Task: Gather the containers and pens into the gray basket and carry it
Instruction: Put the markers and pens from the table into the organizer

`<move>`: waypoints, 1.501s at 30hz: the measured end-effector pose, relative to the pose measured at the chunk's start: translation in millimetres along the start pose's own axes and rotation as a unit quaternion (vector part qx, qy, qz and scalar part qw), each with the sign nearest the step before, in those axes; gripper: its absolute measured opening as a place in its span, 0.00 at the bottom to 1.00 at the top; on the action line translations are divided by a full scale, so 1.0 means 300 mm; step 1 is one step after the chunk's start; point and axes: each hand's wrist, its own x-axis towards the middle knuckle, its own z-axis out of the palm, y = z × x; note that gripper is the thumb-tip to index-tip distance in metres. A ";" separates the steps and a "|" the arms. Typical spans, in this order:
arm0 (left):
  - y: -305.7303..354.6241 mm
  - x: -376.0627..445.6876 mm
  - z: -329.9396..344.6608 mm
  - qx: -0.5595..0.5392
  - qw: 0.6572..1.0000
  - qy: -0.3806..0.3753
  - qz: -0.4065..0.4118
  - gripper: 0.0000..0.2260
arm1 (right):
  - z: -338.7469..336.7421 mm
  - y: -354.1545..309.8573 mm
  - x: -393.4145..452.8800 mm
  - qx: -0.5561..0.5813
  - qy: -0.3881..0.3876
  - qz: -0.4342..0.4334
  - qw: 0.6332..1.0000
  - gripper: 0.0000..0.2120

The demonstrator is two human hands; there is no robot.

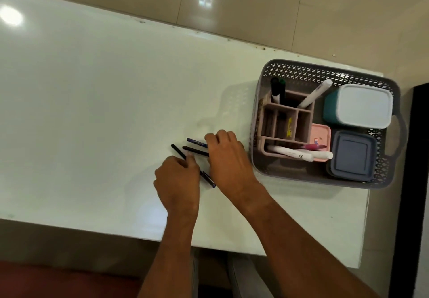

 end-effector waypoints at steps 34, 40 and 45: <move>0.451 -0.099 -0.164 -0.354 0.878 -0.028 0.320 0.05 | -0.386 0.223 -0.153 0.382 0.455 0.193 0.781 0.14; 0.503 -0.115 -0.057 -0.269 0.895 -0.082 0.345 0.11 | -0.355 0.395 -0.198 0.372 0.466 0.252 0.762 0.19; 0.511 -0.101 0.010 -0.212 0.906 -0.112 0.348 0.11 | -0.319 0.455 -0.192 0.343 0.438 0.261 0.789 0.18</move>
